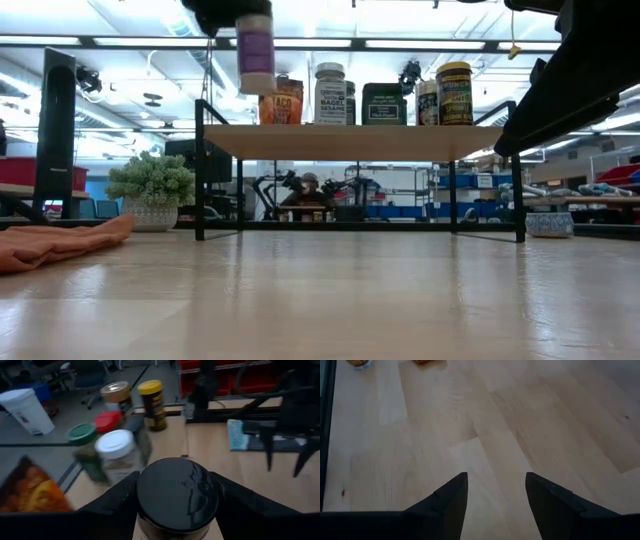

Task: Shelf spices
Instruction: Put the black seasoning bottle on the shelf

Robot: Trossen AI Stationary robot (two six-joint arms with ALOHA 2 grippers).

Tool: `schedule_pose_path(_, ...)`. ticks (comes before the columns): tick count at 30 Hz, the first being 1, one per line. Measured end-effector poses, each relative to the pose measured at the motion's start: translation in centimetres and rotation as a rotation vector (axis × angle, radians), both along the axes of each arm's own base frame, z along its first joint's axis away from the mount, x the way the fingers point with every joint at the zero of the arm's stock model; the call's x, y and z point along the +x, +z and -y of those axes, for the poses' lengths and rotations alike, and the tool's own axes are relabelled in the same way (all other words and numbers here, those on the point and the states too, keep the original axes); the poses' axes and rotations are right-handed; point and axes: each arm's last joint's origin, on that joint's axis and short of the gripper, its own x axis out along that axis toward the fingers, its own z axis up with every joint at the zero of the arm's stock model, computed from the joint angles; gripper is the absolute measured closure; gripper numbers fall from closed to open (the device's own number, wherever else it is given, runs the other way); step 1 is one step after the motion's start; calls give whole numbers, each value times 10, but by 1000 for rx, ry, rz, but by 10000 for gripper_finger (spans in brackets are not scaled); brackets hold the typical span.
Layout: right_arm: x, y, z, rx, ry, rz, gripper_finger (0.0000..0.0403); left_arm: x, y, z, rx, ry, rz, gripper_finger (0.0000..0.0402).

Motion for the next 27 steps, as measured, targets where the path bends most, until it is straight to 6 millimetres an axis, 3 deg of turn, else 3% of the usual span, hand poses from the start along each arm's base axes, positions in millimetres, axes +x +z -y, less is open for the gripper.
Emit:
schedule_pose_path(12, 1, 0, 1, -4, 1, 0, 204, -9, -9, -80, -105, 2, -48, 183)
schedule_pose_path(27, 2, 0, 2, -12, 4, -2, 204, -11, -21, -91, -120, 3, -107, 183)
